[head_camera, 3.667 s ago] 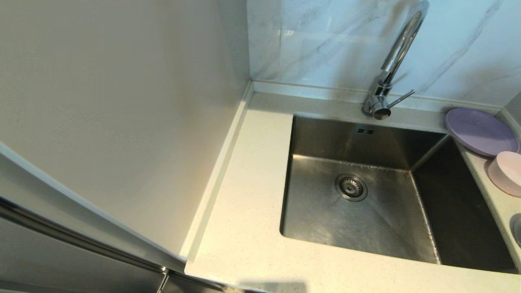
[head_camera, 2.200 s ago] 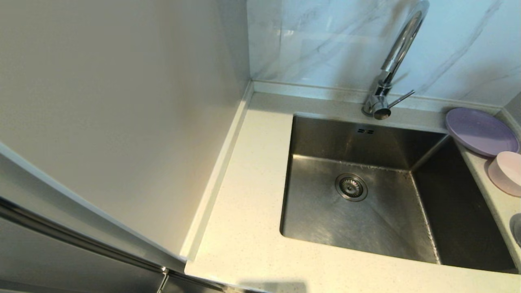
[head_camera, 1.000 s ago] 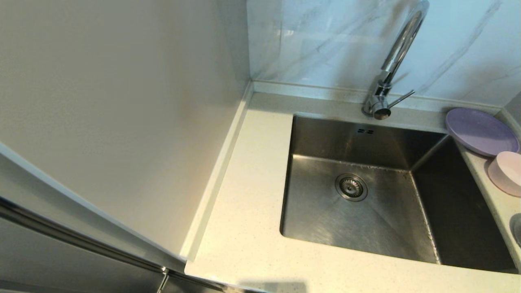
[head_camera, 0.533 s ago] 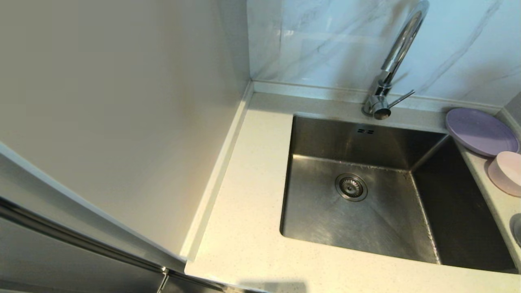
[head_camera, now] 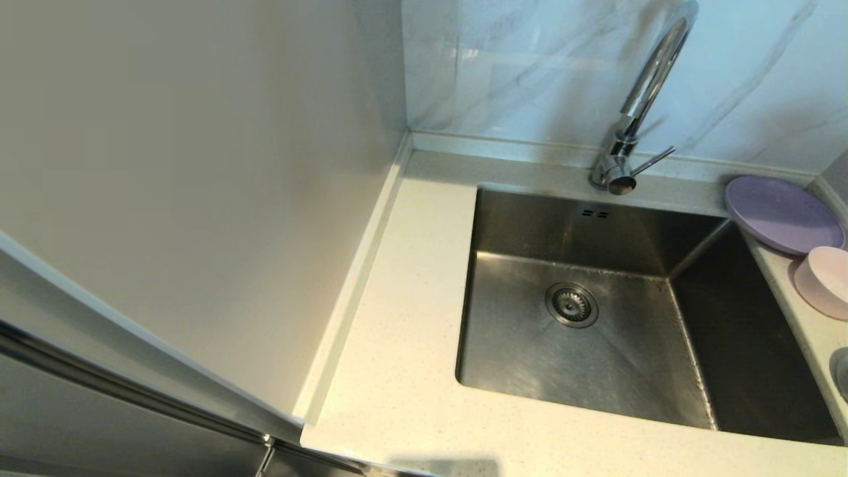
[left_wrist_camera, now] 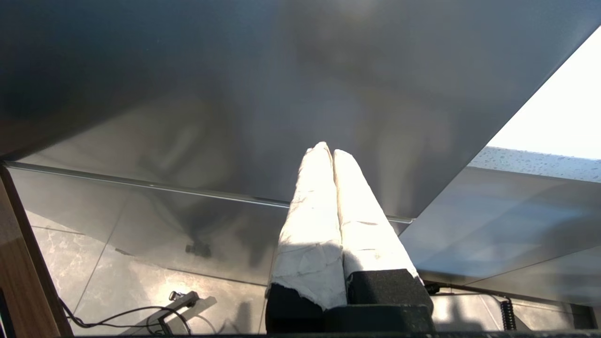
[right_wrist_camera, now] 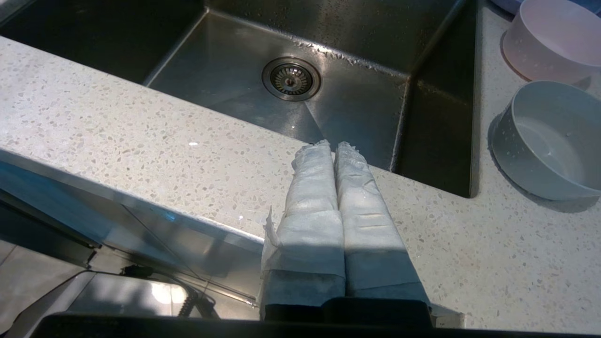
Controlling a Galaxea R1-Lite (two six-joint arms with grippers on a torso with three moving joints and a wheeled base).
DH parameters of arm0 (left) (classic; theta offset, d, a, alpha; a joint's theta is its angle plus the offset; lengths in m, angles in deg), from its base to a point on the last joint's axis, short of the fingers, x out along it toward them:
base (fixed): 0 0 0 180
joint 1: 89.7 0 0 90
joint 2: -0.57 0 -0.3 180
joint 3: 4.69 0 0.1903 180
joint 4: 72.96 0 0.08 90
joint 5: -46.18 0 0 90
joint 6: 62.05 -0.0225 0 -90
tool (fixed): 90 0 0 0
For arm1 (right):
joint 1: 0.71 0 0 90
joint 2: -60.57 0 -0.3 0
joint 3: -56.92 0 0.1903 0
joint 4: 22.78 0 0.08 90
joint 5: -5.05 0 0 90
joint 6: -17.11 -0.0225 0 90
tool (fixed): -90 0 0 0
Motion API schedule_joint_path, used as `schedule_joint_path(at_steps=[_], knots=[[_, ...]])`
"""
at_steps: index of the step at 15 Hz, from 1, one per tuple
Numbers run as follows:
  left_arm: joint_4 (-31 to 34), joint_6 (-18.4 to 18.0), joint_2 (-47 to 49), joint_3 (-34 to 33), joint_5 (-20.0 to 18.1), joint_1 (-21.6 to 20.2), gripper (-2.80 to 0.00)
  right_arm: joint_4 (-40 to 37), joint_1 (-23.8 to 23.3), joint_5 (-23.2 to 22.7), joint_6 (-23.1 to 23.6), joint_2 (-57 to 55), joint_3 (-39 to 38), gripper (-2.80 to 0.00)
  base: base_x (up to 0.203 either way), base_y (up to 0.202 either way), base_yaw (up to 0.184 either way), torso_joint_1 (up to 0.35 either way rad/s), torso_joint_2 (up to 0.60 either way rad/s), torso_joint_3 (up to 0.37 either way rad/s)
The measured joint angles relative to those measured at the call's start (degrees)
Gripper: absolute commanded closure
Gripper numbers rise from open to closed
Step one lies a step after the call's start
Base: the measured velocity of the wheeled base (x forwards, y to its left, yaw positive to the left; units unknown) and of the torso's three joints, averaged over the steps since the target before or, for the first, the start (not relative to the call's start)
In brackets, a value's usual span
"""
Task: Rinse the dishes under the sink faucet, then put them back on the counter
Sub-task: Turn on the faucet
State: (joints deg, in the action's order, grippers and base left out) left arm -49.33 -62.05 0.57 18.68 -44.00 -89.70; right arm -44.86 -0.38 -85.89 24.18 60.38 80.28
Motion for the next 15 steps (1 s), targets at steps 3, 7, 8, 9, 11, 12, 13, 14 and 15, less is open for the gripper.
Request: schedule_joint_path(at_steps=[3,7,8,9,11,12,13,14,15], knots=[[0.0,0.0,0.0,0.0,0.0,0.0,0.0,-1.3,0.0,0.0,-0.1,0.0,0.0,0.0,0.0,0.0,0.0,0.0,0.0,0.0],[0.0,0.0,0.0,0.0,0.0,0.0,0.0,-7.7,0.0,0.2,1.0,-1.1,4.7,0.0,0.0,0.0,0.0,0.0,0.0,0.0],[0.0,0.0,0.0,0.0,0.0,0.0,0.0,-7.8,0.0,0.1,2.0,-1.7,6.1,0.0,0.0,0.0,0.0,0.0,0.0,0.0],[0.0,0.0,0.0,0.0,0.0,0.0,0.0,-8.2,0.0,0.1,2.4,-2.4,6.8,0.0,0.0,0.0,0.0,0.0,0.0,0.0],[0.0,0.0,0.0,0.0,0.0,0.0,0.0,-9.5,0.0,0.1,2.7,-3.8,9.3,0.0,0.0,0.0,0.0,0.0,0.0,0.0],[0.0,0.0,0.0,0.0,0.0,0.0,0.0,-10.5,0.1,0.1,2.8,-4.4,10.3,0.0,0.0,0.0,0.0,0.0,0.0,0.0],[0.0,0.0,0.0,0.0,0.0,0.0,0.0,-11.5,0.1,0.0,2.8,-5.1,11.4,0.0,0.0,0.0,0.0,0.0,0.0,0.0],[0.0,0.0,0.0,0.0,0.0,0.0,0.0,-12.3,0.1,0.1,2.8,-6.1,12.7,0.0,0.0,0.0,0.0,0.0,0.0,0.0],[0.0,0.0,0.0,0.0,0.0,0.0,0.0,-13.0,0.2,0.0,2.8,-7.3,14.4,0.0,0.0,0.0,0.0,0.0,0.0,0.0]])
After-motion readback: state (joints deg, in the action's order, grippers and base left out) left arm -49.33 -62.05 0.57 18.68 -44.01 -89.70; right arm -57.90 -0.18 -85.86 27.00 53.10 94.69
